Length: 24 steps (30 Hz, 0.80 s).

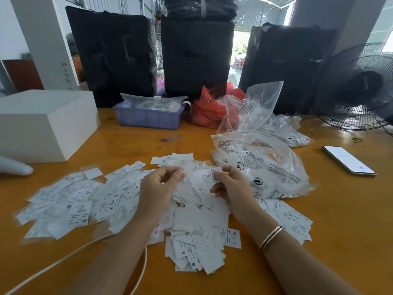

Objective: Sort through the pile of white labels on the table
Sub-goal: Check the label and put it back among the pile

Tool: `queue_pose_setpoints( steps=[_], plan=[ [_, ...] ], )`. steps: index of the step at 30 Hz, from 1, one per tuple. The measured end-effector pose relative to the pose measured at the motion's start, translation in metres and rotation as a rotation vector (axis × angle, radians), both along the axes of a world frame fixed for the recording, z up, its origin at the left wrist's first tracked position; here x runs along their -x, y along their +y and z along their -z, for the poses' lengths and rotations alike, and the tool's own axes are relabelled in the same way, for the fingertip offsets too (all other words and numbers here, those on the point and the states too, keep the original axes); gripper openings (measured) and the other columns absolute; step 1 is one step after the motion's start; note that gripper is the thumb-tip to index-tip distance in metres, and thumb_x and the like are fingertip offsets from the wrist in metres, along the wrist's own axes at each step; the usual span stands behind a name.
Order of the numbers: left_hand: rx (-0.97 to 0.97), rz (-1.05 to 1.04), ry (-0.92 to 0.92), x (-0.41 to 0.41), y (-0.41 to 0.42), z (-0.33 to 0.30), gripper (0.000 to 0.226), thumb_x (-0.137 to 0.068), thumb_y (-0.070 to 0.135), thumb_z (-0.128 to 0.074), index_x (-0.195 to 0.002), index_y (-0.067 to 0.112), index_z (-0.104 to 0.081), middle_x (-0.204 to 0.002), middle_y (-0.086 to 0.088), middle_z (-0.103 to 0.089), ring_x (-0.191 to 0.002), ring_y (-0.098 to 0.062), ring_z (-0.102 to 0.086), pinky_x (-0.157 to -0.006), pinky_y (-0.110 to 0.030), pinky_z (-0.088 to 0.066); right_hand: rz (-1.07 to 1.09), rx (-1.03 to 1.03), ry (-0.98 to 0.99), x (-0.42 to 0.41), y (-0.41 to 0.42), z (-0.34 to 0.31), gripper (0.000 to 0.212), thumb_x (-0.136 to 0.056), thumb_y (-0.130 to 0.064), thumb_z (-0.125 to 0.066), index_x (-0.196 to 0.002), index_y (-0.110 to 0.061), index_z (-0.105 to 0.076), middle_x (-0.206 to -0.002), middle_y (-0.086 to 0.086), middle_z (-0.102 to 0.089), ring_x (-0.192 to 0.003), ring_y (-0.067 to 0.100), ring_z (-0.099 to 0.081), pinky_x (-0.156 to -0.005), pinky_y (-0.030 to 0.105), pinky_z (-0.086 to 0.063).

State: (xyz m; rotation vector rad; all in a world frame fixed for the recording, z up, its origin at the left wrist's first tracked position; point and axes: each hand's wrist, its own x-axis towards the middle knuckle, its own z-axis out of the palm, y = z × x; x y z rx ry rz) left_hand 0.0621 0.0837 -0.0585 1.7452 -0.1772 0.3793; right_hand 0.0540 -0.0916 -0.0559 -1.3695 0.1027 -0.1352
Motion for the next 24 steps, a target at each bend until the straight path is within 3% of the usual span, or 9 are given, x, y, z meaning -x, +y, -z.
queue_pose_setpoints(
  steps=[3, 6, 10, 12, 17, 20, 22, 24],
  plan=[
    [0.049, 0.025, 0.024, -0.001, 0.000, 0.001, 0.008, -0.087, 0.021, -0.065, -0.084, 0.028, -0.067, -0.077, 0.018, -0.072, -0.077, 0.001, -0.068, -0.063, -0.013, -0.053, 0.071, 0.083, -0.119, 0.003, 0.003, 0.002, 0.027, -0.094, -0.005, -0.053, -0.108, -0.027, -0.058, -0.063, 0.002, -0.063, -0.052, 0.015, -0.062, -0.048, 0.022, -0.049],
    [0.031, 0.018, 0.022, -0.002, 0.000, 0.003, 0.005, -0.084, 0.021, -0.069, -0.081, 0.025, -0.068, -0.076, 0.013, -0.072, -0.075, -0.002, -0.068, -0.068, -0.018, -0.054, 0.079, 0.261, -0.221, 0.007, 0.010, 0.002, 0.031, -0.097, -0.005, -0.046, -0.097, -0.027, -0.067, -0.078, 0.005, -0.067, -0.059, 0.013, -0.063, -0.055, 0.023, -0.052],
    [0.024, 0.026, 0.013, -0.001, -0.001, 0.002, 0.006, -0.082, 0.022, -0.072, -0.081, 0.026, -0.067, -0.077, 0.011, -0.072, -0.075, -0.003, -0.068, -0.065, -0.017, -0.054, -0.001, 0.486, -0.285, 0.010, 0.022, 0.007, 0.026, -0.095, -0.020, -0.052, -0.119, -0.025, -0.062, -0.103, -0.001, -0.061, -0.082, 0.011, -0.063, -0.071, 0.021, -0.052],
    [0.131, 0.056, 0.054, 0.001, -0.002, 0.000, 0.005, -0.083, 0.018, -0.071, -0.084, 0.021, -0.067, -0.079, 0.008, -0.073, -0.076, -0.005, -0.069, -0.061, -0.016, -0.054, -0.008, 0.507, -0.266, 0.010, 0.024, 0.007, 0.029, -0.093, -0.024, -0.056, -0.122, -0.027, -0.059, -0.106, -0.007, -0.061, -0.086, 0.015, -0.063, -0.073, 0.022, -0.053],
    [0.522, 0.185, 0.184, 0.003, -0.001, -0.007, 0.013, -0.082, 0.011, -0.067, -0.095, 0.010, -0.065, -0.092, -0.005, -0.074, -0.083, -0.016, -0.072, -0.065, -0.020, -0.055, -0.084, 0.606, -0.237, 0.011, 0.024, 0.005, 0.024, -0.089, -0.032, -0.062, -0.113, -0.027, -0.065, -0.099, -0.013, -0.065, -0.080, 0.003, -0.062, -0.070, 0.018, -0.050],
    [0.470, 0.251, 0.162, 0.004, -0.002, -0.007, 0.009, -0.085, 0.008, -0.064, -0.093, 0.012, -0.062, -0.094, -0.006, -0.074, -0.089, -0.018, -0.071, -0.069, -0.022, -0.056, -0.101, 0.613, -0.256, 0.012, 0.028, 0.005, 0.017, -0.087, -0.032, -0.066, -0.091, -0.017, -0.072, -0.075, -0.005, -0.063, -0.063, 0.001, -0.052, -0.059, 0.017, -0.041],
    [0.430, 0.280, 0.155, 0.003, -0.003, -0.005, 0.011, -0.087, 0.006, -0.062, -0.094, 0.014, -0.060, -0.094, -0.004, -0.075, -0.090, -0.018, -0.071, -0.070, -0.022, -0.055, -0.058, 0.587, -0.255, 0.012, 0.028, 0.005, 0.018, -0.087, -0.028, -0.067, -0.083, -0.011, -0.072, -0.072, 0.009, -0.064, -0.061, 0.010, -0.051, -0.060, 0.025, -0.040],
    [0.352, 0.298, 0.164, 0.002, -0.002, -0.004, 0.020, -0.088, 0.005, -0.061, -0.103, 0.017, -0.056, -0.094, -0.001, -0.075, -0.090, -0.014, -0.071, -0.074, -0.023, -0.053, -0.009, 0.478, -0.223, 0.011, 0.025, 0.003, 0.009, -0.085, -0.025, -0.069, -0.081, -0.017, -0.071, -0.071, 0.005, -0.066, -0.063, 0.015, -0.056, -0.064, 0.029, -0.045]
  ],
)
